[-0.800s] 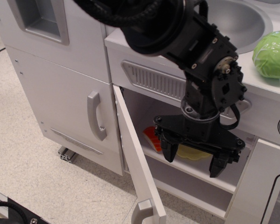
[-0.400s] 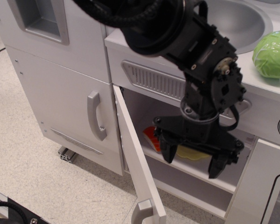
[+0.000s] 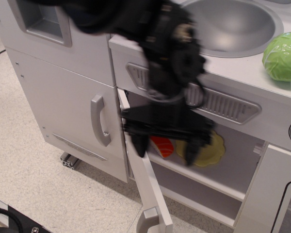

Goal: Close cabinet

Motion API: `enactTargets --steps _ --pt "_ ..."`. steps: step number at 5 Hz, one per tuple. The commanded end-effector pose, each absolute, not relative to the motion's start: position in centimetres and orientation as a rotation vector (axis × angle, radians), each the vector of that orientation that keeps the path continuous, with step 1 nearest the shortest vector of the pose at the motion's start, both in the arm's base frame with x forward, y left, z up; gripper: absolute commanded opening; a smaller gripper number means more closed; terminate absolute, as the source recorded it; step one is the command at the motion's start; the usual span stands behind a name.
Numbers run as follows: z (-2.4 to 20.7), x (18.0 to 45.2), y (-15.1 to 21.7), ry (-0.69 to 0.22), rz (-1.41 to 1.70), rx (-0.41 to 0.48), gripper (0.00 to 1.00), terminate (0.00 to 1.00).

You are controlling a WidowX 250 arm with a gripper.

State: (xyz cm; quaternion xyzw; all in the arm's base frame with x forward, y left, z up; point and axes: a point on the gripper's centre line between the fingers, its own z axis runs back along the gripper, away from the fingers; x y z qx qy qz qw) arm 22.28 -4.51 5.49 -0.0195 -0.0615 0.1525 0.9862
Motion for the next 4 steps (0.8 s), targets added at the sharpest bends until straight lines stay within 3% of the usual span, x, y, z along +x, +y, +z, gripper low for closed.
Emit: enactTargets --steps 1,4 --pt "5.8 20.8 1.0 -0.182 0.395 -0.025 1.00 0.00" --pt "-2.6 19.9 2.1 -0.147 0.391 -0.001 1.00 0.00"
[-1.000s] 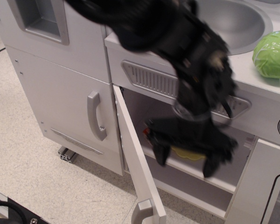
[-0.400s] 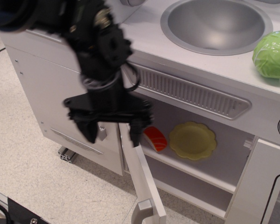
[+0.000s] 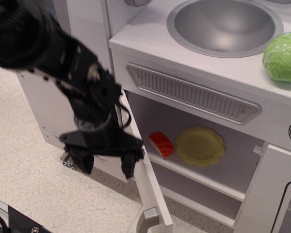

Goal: Close cabinet

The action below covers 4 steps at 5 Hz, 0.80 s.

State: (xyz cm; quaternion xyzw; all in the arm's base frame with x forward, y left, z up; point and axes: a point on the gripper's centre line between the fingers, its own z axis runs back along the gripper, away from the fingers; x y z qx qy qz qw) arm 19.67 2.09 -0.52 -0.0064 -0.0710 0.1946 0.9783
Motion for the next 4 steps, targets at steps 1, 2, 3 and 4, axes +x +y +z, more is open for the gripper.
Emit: enactTargets --steps 1,2,3,4 --pt "-4.0 20.0 1.4 -0.160 0.397 -0.015 1.00 0.00" --pt "-4.6 20.4 1.1 -0.177 0.420 -0.026 1.00 0.00" --pt "-5.8 21.0 0.6 -0.192 0.429 -0.005 1.00 0.00" --pt "-6.4 22.2 -1.1 -0.212 0.454 -0.007 1.00 0.00"
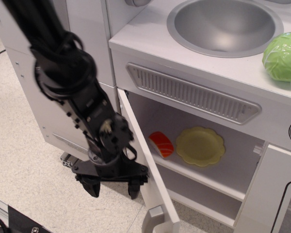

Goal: Close cabinet

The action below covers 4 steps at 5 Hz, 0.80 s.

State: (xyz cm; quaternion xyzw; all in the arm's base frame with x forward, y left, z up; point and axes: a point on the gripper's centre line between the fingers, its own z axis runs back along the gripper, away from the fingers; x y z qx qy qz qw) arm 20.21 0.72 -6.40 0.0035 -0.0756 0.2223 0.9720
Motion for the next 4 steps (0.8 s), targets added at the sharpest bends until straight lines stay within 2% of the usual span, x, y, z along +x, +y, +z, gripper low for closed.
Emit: enactTargets --steps 1,4 --pt "-6.3 24.3 -3.2 -0.232 0.485 -0.037 1.00 0.00" --pt "-6.6 30.2 -6.0 -0.227 0.628 -0.083 1.00 0.00"
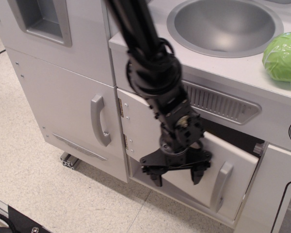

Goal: Close cabinet

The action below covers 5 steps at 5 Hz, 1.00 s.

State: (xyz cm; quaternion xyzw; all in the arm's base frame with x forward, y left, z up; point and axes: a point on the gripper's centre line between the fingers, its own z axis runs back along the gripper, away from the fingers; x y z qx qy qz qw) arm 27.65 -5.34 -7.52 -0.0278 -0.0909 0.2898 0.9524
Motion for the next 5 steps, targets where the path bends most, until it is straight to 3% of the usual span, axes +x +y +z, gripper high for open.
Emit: enactTargets --steps 1,3,5 --pt "-6.4 30.9 -5.9 -0.225 0.648 -0.091 1.00 0.00" --pt "-5.4 26.2 -5.2 -0.182 0.520 -0.079 1.00 0.00" --pt "-4.9 24.9 -4.8 -0.164 0.462 -0.069 1.00 0.00"
